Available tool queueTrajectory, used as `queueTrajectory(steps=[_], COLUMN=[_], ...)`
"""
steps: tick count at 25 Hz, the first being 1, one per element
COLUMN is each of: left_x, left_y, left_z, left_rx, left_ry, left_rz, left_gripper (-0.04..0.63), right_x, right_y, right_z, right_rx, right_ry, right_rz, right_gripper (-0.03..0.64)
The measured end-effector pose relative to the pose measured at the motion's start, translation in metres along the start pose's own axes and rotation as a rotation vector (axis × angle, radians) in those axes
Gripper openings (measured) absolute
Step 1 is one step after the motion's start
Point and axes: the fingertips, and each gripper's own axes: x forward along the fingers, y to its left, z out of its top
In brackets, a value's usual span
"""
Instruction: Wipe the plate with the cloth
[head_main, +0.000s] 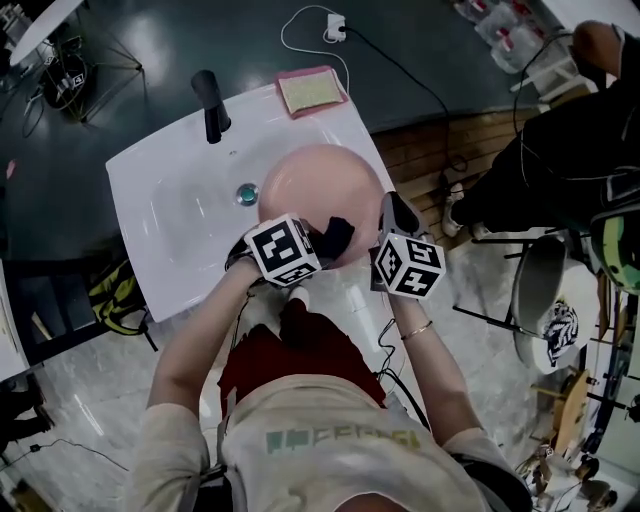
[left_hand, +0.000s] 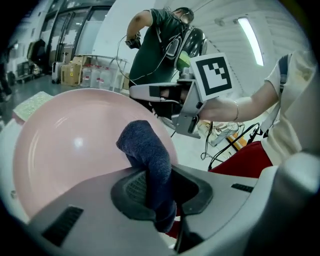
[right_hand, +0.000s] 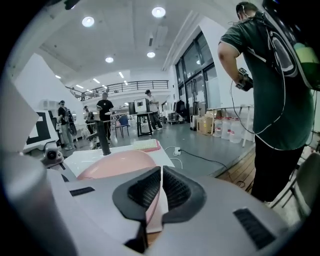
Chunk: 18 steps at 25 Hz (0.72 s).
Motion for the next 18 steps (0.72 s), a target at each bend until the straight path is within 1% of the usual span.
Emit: queueTrajectory(steps=[3,7,9,12,15,18], left_x=[-0.007,-0.018,-0.023,-0.03,-0.036,-0.039], left_y=[0.013,0.031,0.04,0.052,0.069,0.083], left_z=[-0.002,0.002,0.003,0.001,-0.002,-0.009], left_rx=[-0.004,-0.027,-0.05,-0.111,-0.191,-0.256], left_ry=[0.008,-0.01,-0.03,-0.067,-0.103,-0.113], left_rz=[0.057,0.126,0.145,0.151,0.159,0.166], left_gripper=[0.08,0.079,0.08,0.079,0.08,0.08], right_x=[0.001,0.002,0.002,0.003,0.004,0.004], right_y=[0.001,0.004,0.007,0.01,0.01,0.008], right_z=[0.007,-0.003,-0.01,-0.017,-0.019,-0.02], right_rx=[-0.026,-0.028,-0.03,-0.027,-0.023,-0.018], right_ry=[-0.015,0.017,0.034,0.05,0.061,0.071], right_rz=[0.007,0.023,0.033,0.049,0.061,0.067], right_gripper=[0.043,0.043,0.043,0.043,0.043,0.043])
